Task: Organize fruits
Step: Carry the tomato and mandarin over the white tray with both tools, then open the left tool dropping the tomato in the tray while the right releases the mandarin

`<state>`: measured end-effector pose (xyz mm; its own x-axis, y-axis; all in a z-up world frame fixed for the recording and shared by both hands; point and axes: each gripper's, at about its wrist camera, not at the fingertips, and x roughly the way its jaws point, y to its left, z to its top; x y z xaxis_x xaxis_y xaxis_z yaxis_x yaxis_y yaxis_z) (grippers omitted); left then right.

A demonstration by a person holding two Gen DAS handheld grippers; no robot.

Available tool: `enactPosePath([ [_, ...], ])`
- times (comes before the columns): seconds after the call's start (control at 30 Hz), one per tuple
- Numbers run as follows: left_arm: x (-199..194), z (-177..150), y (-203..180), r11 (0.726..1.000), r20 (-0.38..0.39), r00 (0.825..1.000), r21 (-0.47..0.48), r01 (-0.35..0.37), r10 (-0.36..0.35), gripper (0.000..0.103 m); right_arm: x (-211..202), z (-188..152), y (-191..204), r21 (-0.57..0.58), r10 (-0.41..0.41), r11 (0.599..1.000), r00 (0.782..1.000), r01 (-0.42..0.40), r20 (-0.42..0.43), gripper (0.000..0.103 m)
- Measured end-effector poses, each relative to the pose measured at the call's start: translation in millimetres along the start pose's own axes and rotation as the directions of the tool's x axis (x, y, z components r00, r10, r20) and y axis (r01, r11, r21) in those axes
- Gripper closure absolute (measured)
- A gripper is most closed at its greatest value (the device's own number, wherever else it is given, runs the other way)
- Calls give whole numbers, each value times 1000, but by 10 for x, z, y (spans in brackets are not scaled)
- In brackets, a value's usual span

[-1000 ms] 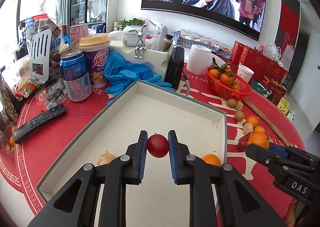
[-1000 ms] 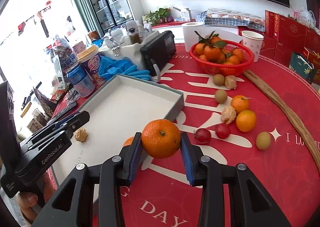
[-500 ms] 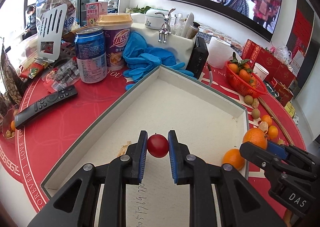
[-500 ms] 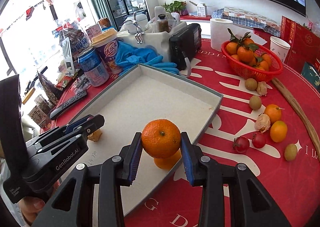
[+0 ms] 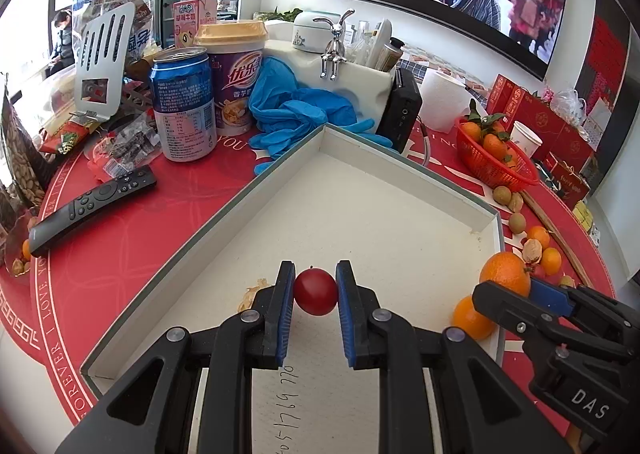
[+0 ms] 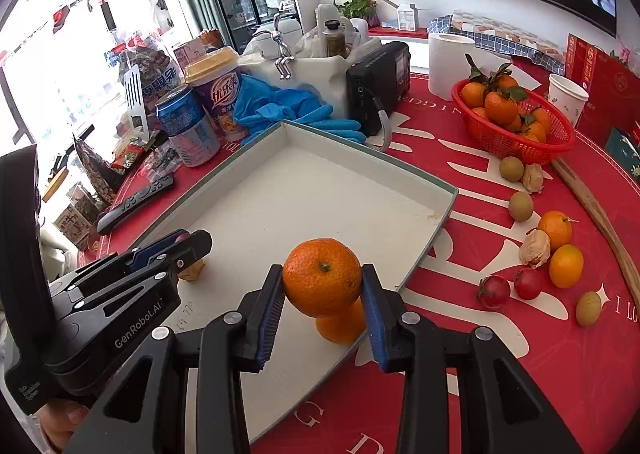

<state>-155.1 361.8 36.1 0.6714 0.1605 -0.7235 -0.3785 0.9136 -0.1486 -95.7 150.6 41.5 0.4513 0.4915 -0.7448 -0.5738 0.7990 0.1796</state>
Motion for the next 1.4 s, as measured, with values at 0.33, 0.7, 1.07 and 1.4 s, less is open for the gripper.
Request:
enactPosePath([
  [0.33,33,-16,11,1000,-9,1000,0,-8,8,80,47,24,41,-10,-2,1000,1000,2,0,64],
  [0.7,-122,32,40,996,74,994,2,-87,86,29,-126,70,-70,9,-119,993,991,119,57,22],
  [1.07,-28,-35,-4,995,18,995,32,-95,95,28,85,-68,-250,86,0,996,999,4,-45,22],
  [1.4,-68,-52,-13,997,28,997,31,-75,74,27,-60,-94,-308,77,-15,997,1000,17,-21,22],
])
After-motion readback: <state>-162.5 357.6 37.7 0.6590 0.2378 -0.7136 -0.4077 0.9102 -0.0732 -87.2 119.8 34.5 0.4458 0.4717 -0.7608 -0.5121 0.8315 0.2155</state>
